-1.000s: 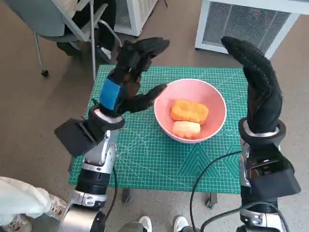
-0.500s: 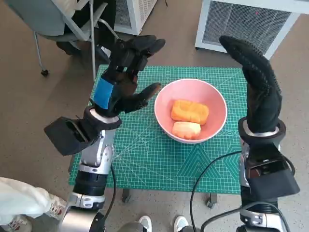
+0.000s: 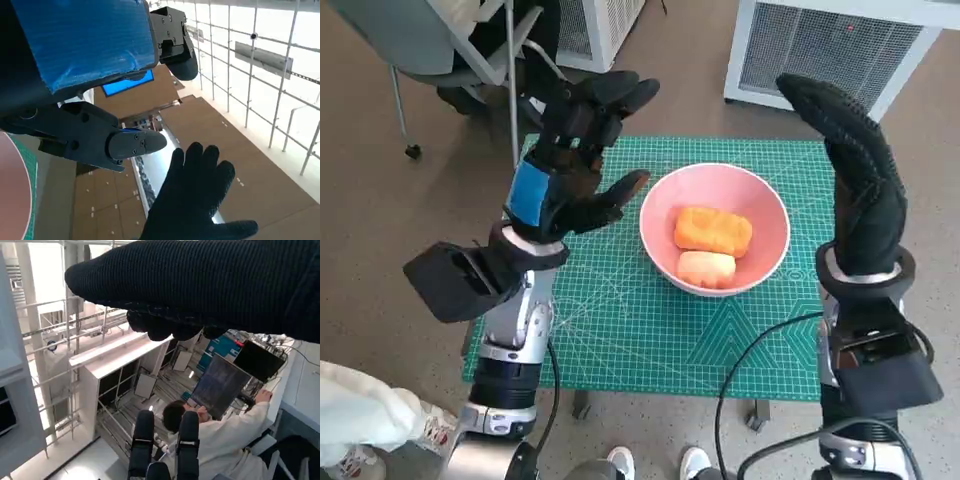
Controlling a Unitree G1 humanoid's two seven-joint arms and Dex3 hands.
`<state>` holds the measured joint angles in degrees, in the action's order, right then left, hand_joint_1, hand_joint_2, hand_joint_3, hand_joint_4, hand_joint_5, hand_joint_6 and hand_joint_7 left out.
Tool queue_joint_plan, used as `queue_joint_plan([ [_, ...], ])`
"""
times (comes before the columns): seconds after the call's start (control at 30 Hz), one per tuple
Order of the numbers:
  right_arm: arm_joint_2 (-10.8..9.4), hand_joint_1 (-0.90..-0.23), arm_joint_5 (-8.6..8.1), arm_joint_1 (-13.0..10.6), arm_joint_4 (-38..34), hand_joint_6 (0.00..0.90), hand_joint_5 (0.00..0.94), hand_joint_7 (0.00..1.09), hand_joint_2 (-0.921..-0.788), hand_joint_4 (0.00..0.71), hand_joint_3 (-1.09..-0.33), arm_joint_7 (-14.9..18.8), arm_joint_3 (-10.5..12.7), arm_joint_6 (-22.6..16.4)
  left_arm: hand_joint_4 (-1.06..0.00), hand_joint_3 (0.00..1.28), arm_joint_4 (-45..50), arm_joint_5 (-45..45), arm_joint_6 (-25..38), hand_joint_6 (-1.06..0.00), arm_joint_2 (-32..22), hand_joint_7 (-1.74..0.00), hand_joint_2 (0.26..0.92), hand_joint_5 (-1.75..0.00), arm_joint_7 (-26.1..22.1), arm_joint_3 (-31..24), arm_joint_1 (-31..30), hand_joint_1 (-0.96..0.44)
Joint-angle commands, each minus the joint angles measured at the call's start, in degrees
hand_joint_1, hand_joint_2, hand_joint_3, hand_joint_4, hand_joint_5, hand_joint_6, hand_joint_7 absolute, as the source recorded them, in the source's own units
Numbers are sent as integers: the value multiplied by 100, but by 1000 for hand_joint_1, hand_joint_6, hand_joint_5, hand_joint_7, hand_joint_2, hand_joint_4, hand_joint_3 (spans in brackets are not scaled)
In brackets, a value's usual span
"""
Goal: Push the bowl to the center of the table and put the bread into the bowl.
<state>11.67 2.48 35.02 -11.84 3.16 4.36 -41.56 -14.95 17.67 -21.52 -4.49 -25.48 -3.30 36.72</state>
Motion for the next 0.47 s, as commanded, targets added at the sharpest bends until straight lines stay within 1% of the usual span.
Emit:
queue_joint_plan([
  [0.03,35,-543,-6,-40,-114,-1,5,688,-921,291,-741,68,-25,-10,1,419,37,-95,-69,1,-30,-995,892,-749,29,-26,-86,-288],
  [0.2,39,-546,13,-36,-142,-1,5,689,-921,291,-742,62,-27,-24,1,466,55,-128,-114,1,-27,-1002,867,-764,56,-24,-113,-288],
  [0.47,38,-553,-24,-32,-132,-1,4,693,-921,291,-742,90,-37,0,1,519,128,-201,-144,1,-7,-1009,838,-776,90,-3,-174,-286],
])
